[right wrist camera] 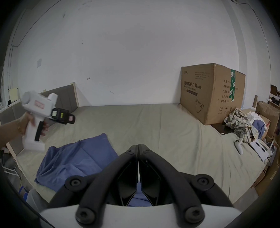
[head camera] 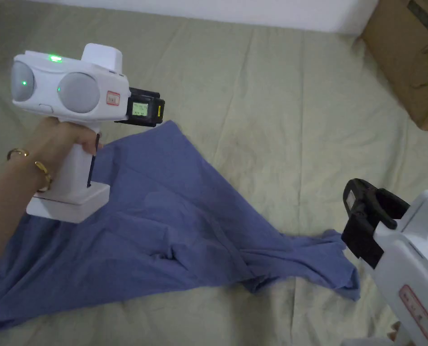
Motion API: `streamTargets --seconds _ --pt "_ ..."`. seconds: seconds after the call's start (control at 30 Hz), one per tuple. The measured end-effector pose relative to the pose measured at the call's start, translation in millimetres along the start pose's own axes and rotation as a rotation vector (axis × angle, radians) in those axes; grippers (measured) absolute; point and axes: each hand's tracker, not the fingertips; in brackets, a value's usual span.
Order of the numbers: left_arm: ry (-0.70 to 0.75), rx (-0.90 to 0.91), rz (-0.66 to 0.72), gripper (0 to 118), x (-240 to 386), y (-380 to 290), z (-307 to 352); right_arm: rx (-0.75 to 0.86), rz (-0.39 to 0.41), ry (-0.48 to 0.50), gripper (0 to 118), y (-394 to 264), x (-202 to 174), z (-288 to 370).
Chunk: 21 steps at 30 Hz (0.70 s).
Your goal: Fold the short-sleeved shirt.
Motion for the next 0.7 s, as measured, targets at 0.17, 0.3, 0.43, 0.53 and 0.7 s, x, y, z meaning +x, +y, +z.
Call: streamTargets --seconds 0.17,0.3,0.43,0.53,0.7 --pt "0.037 -0.204 -0.077 118 13 27 -104 -0.055 -0.024 -0.024 0 -8 13 -21" --pt "0.056 -0.262 -0.087 118 21 30 -177 -0.138 -0.039 -0.034 0 -20 24 -37" --pt "0.042 -0.368 -0.084 118 25 24 -228 -0.180 0.016 -0.080 0 -33 29 -46" --pt "0.082 -0.400 -0.137 112 30 20 -256 -0.201 -0.003 -0.096 0 -41 35 -50" --pt "-0.013 -0.429 -0.121 36 32 16 -267 -0.229 -0.025 -0.115 0 -48 39 -54"
